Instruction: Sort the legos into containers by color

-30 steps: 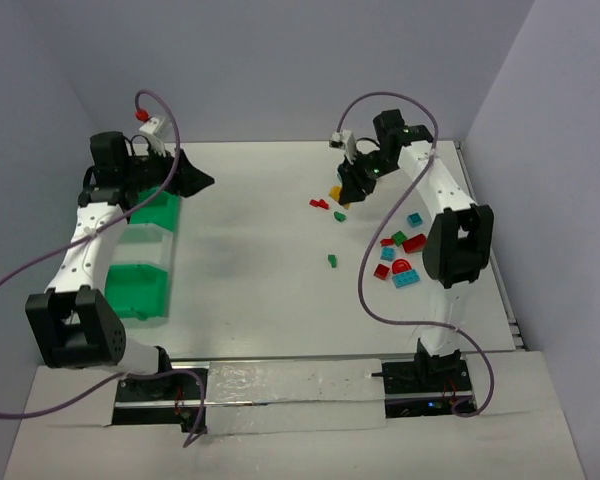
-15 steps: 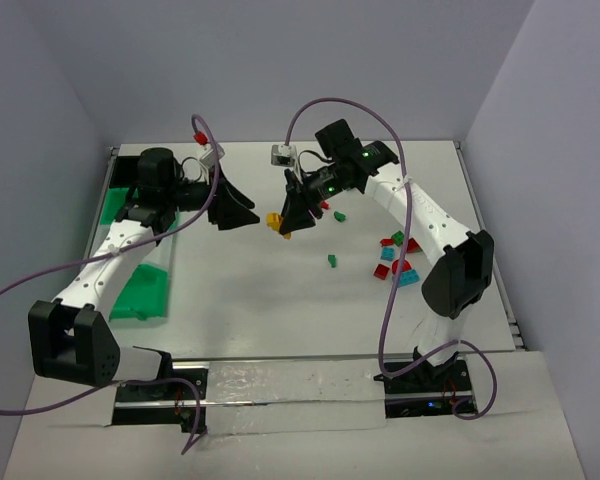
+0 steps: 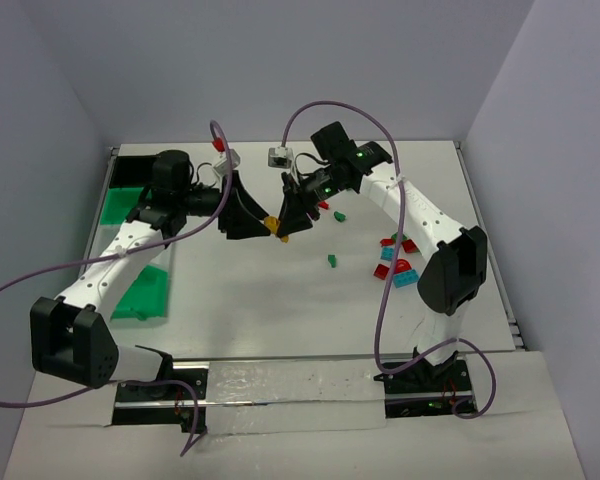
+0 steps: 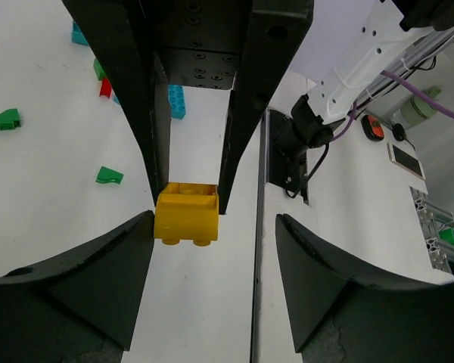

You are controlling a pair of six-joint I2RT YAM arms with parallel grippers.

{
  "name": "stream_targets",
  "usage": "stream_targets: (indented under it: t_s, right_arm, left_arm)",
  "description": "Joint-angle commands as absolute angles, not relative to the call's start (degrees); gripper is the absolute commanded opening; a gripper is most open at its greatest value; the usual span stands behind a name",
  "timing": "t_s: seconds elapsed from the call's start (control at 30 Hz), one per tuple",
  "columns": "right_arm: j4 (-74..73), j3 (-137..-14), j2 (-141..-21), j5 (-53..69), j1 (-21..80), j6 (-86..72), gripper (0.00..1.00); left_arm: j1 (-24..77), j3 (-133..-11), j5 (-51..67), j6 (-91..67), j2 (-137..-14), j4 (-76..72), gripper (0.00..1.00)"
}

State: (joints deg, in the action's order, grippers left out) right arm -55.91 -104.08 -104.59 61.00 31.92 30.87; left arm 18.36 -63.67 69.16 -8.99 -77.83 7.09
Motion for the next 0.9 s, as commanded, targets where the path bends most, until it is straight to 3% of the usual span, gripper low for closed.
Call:
stream_targets:
  t_s: [0.0,0.13,0.3,0.4,0.47,0.6,0.77,0.87]
  right_arm:
    - [-56.2,-107.3,-104.7,63.4,32.4,30.6,0.21]
    - [-56.3,-107.5,-104.7,63.3,32.4,30.4,0.21]
    - [-56.7,-107.7,-104.8,63.0,32.5,30.4,0.21]
    - [-56.7,-107.8,-104.9,62.4,32.4,30.1,0.31]
    - [-56.6,-107.7,-105.0,61.0,32.3,29.5,0.44]
    - [-56.5,-107.3,-105.1,58.0,31.8,28.2,0.77]
    - [-55.3,-106.6,-104.7,56.0,27.2,25.0,0.92]
    - [-51.3,-105.1,-104.3,54.7,22.0,20.7,0.97]
  left_arm:
    - [20.2,-66.5,68.6,-5.6,-78.7,8.8,0.71]
    - [20.9,-67.2,67.2,-3.7,-79.1,10.7,0.62]
    - [21.2,-67.6,66.4,-3.4,-79.3,11.2,0.39]
    - [21.1,-67.9,65.8,-3.6,-79.4,11.6,0.23]
    - [20.9,-68.1,64.8,-4.0,-79.3,11.8,0.01]
    - [17.7,-67.6,64.7,-6.4,-78.6,11.2,0.00]
    - [7.8,-67.9,65.3,-8.4,-78.4,10.1,0.00]
    - [0.7,-75.8,48.1,1.0,-82.3,18.3,0.00]
